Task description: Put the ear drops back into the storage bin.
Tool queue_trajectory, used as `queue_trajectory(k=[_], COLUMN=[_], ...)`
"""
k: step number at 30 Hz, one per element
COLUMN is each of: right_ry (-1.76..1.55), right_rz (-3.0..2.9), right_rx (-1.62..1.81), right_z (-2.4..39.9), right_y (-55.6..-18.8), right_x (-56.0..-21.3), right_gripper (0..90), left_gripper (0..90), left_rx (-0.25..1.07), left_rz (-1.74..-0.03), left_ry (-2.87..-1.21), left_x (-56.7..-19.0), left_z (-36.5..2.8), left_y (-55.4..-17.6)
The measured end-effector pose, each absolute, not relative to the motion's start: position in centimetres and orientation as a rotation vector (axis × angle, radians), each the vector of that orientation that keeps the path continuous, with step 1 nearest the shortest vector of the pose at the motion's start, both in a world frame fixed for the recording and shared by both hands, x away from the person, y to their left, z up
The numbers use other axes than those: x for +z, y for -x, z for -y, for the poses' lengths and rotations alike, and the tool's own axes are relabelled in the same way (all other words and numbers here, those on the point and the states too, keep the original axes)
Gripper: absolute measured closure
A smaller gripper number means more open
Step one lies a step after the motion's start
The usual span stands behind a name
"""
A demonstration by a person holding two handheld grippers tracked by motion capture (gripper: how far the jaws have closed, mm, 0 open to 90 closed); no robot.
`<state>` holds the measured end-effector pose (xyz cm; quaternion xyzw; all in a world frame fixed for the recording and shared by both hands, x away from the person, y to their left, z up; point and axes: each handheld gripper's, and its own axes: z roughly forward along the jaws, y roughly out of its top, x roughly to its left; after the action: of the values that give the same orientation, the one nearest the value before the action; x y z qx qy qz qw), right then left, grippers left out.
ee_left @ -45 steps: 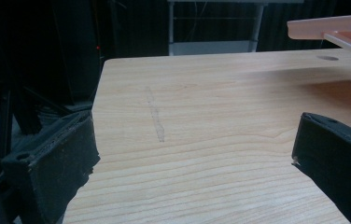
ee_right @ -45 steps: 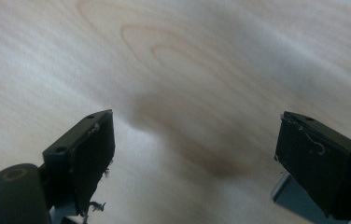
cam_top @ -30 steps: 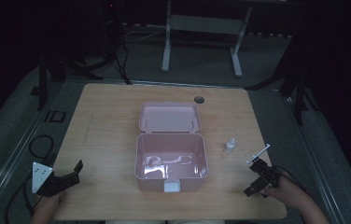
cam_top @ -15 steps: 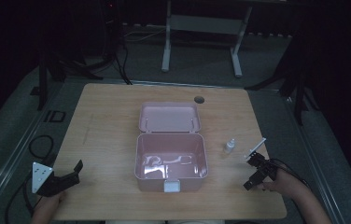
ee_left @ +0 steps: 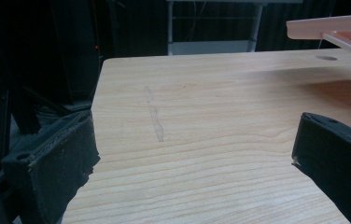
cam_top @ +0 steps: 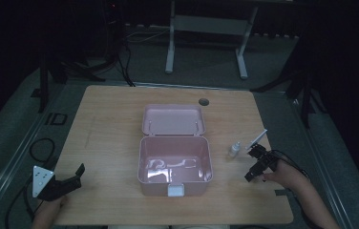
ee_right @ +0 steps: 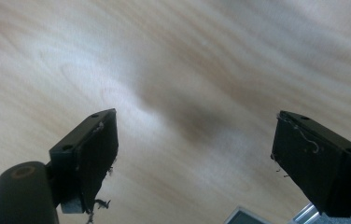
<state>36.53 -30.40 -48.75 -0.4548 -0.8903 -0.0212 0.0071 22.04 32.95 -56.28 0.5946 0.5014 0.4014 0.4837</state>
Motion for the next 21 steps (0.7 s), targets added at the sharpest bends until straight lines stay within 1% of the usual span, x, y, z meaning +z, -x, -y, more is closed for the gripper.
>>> queue_trajectory(k=[5,21], right_ry=[1.419,1.446], right_rz=[2.767,2.771], right_rx=[-0.108,-0.090], right_z=[29.7,27.1], right_y=[-37.7,-41.9], right_x=[-48.5,-48.1], right_gripper=[13.4,14.5], left_gripper=[0.4,0.4], left_rx=[0.977,0.975], left_rz=[-1.220,-1.216], left_ry=[-1.449,-1.452], left_x=[-56.3,-56.3], left_z=[-32.9,-32.9], left_y=[-22.0,-22.0])
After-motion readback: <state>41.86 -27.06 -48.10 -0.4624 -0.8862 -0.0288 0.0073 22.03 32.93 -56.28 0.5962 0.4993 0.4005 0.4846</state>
